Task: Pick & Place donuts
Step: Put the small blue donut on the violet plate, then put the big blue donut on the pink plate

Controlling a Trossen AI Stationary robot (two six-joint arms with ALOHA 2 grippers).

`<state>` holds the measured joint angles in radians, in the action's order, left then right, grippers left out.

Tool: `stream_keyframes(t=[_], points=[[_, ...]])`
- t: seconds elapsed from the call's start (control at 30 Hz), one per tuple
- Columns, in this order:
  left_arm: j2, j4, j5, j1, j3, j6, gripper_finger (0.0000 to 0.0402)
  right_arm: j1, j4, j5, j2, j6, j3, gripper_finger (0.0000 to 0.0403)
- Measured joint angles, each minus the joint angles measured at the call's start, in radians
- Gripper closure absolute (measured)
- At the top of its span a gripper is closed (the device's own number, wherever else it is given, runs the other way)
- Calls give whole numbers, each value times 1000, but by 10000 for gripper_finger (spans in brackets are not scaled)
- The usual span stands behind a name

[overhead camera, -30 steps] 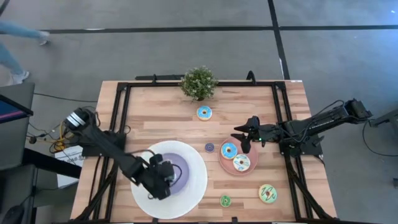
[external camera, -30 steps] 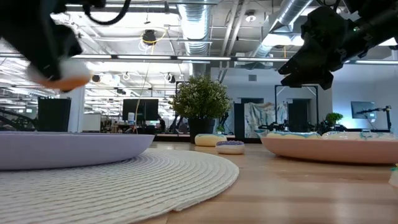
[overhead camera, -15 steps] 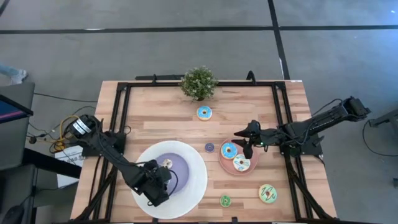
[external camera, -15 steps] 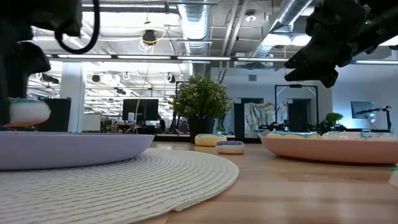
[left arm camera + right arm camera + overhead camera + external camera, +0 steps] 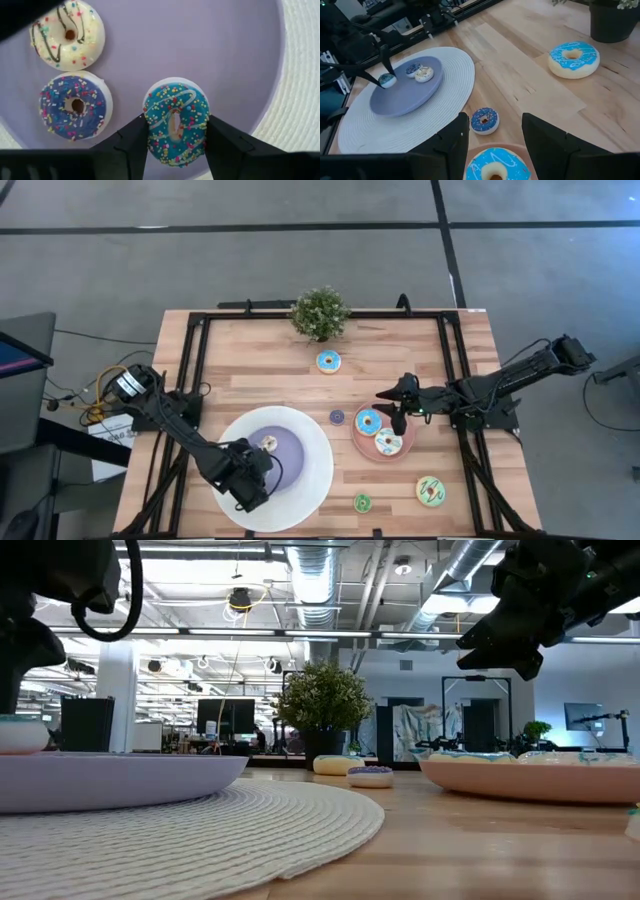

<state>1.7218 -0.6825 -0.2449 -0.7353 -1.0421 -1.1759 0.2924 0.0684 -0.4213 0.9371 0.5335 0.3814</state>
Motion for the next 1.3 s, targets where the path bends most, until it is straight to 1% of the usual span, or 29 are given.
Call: stream_keyframes(t=[0.1,0.37,0.47,0.57,0.7,0.83,0.9,0.97,1.1,1.2,1.27,1.3], points=[[0,0,0,0,0,2,220,0,0,0,0,0,0,230],[0,-13,0,3,0,12,142,0,-1,0,0,16,0,230],[0,-26,5,5,0,12,122,0,-1,0,0,16,0,230],[0,-36,5,14,0,12,111,0,-1,0,0,17,0,230],[0,-45,5,48,-7,47,110,0,-1,0,0,17,0,230],[0,-113,34,90,-63,149,115,0,-2,0,0,17,0,230],[-1,-152,29,111,-101,212,118,0,-2,0,0,17,0,230],[-1,-168,-9,138,-136,287,122,0,-2,0,0,16,0,230],[-2,-168,-130,211,-194,447,133,0,-2,0,0,16,0,230],[-2,-104,-178,282,-205,563,148,0,-2,0,0,16,0,230],[-2,-70,-202,327,-205,653,164,0,-2,1,0,16,0,230],[-2,-63,-230,347,-205,702,175,0,-2,1,0,16,0,230]])
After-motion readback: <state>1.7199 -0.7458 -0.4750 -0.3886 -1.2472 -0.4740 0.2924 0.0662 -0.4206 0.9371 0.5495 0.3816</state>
